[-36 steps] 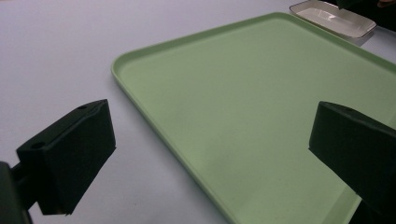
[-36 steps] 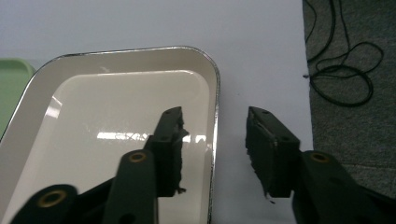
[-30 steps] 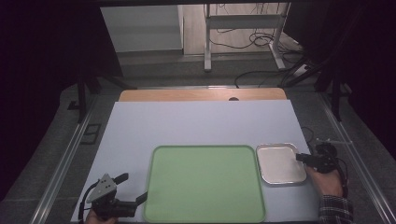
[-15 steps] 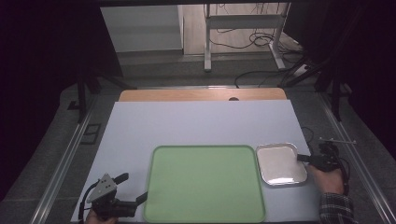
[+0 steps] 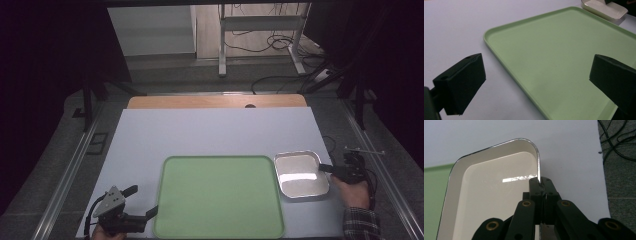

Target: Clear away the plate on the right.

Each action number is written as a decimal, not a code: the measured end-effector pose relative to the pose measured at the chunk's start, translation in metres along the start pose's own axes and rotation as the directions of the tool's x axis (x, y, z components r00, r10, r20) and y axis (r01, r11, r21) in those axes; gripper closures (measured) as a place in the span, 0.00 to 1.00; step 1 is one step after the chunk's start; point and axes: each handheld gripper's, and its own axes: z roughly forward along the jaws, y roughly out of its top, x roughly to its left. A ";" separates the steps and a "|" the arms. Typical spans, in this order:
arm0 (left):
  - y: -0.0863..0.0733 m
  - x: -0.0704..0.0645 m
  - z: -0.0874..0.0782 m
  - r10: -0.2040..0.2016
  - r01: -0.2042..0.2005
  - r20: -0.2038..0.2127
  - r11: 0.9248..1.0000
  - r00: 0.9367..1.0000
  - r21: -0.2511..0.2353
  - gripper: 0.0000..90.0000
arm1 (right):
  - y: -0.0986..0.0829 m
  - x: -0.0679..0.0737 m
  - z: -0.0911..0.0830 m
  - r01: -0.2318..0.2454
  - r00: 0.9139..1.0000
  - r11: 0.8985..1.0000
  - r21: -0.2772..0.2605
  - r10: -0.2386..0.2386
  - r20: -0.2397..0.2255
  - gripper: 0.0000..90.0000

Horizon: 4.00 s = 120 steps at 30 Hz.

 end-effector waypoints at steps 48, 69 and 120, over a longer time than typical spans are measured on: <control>0.001 0.000 0.002 0.003 -0.003 0.005 1.000 1.000 0.003 0.00 | -0.006 0.072 0.013 0.089 0.982 0.996 0.011 -0.086 -0.170 0.98; 0.001 0.001 0.003 0.000 0.000 0.008 1.000 1.000 0.007 0.00 | -0.012 0.106 0.034 0.120 0.965 0.992 0.048 -0.105 -0.240 0.97; 0.001 0.001 0.002 0.003 -0.003 0.014 1.000 1.000 0.002 0.00 | -0.018 0.192 0.099 0.297 0.932 0.952 0.072 -0.272 -0.239 0.81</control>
